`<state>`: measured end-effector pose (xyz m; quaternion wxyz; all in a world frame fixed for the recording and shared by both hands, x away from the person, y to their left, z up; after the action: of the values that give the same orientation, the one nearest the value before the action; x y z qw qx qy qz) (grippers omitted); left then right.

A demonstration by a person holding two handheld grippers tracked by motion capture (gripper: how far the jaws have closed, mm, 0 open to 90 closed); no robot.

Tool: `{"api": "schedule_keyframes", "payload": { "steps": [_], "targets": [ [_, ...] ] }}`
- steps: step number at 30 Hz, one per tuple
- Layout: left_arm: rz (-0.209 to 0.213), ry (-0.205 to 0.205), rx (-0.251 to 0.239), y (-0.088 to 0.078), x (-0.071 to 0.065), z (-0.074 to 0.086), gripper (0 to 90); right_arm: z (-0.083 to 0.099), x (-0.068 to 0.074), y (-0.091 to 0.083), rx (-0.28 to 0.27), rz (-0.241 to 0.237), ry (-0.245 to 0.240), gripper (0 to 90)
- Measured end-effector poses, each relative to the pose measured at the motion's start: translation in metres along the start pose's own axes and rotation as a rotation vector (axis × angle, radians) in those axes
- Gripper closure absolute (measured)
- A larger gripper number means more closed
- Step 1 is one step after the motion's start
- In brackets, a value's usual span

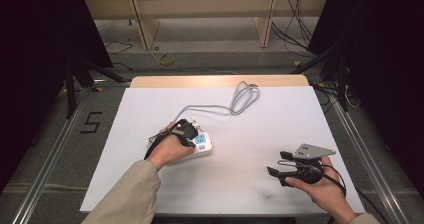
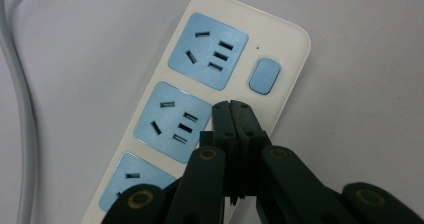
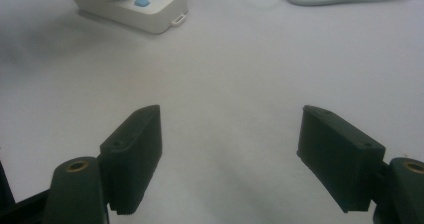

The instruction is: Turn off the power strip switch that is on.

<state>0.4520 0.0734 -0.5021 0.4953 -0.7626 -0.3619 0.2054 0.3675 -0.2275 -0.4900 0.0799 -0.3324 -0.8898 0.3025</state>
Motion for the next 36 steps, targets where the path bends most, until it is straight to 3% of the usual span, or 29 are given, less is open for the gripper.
{"api": "schedule_keyframes", "payload": {
  "steps": [23,36],
  "targets": [
    [-0.006,0.003,-0.002,-0.0040,0.0029,-0.0002,90.0,-0.0003,0.0003,-0.0002,-0.003,-0.002,-0.002,26.3],
    [-0.012,0.002,-0.034,-0.0080,0.0044,-0.0016,90.0,-0.0007,0.0002,-0.0004,-0.005,-0.001,-0.004,26.3]
  ]
}}
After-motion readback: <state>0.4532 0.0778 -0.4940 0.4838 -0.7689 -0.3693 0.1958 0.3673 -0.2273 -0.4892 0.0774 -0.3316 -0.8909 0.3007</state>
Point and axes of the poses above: each handheld gripper's, and its own axes: y roughly forward along the jaws, z roughly out of its underside, x roughly to its left, the point moved 7 cm from there along y, roughly forward along the jaws, and after that the axes turned 9 degrees about -y, right-handed, at the moved point
